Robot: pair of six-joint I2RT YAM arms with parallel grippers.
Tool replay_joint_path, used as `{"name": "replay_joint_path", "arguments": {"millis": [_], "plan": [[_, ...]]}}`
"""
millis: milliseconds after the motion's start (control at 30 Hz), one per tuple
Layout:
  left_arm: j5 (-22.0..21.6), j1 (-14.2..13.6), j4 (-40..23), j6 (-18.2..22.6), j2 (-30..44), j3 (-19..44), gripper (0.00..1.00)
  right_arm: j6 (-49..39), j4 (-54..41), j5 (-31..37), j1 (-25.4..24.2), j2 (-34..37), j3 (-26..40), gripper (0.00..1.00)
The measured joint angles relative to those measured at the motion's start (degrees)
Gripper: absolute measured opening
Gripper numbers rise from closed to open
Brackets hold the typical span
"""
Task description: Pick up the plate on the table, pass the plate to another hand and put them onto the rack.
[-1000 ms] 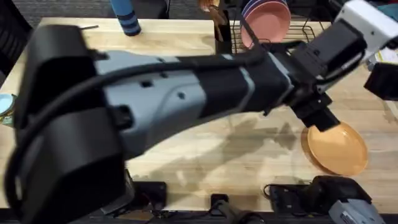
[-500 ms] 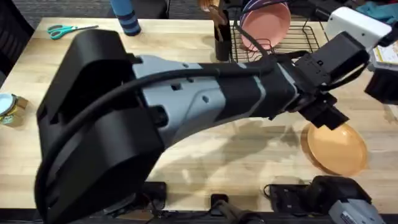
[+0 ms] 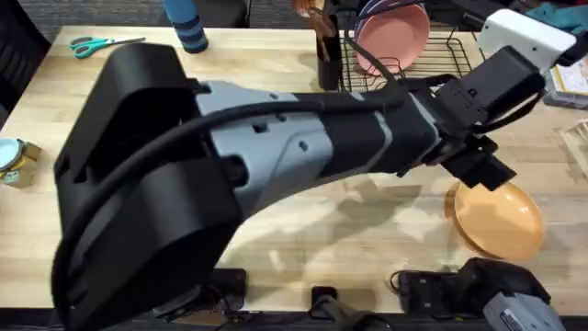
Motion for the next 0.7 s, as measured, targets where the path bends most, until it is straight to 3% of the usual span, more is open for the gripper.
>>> {"name": "replay_joint_path", "arguments": {"millis": [267, 533, 700], "plan": [[0.1, 0.0, 4.2, -0.3, 3.0, 0.1, 0.993, 0.0, -8.5, 0.8, -2.7, 0.0, 6.0, 0.993], [1.3, -0.1, 5.0, -2.2, 7.2, 0.1, 0.993, 1.8, -8.9, 0.8, -2.7, 0.0, 11.2, 0.993], [1.6, -1.7, 5.8, -2.6, 7.6, 0.1, 0.993, 2.4, -8.9, 0.8, -2.7, 0.0, 12.6, 0.993]]}}
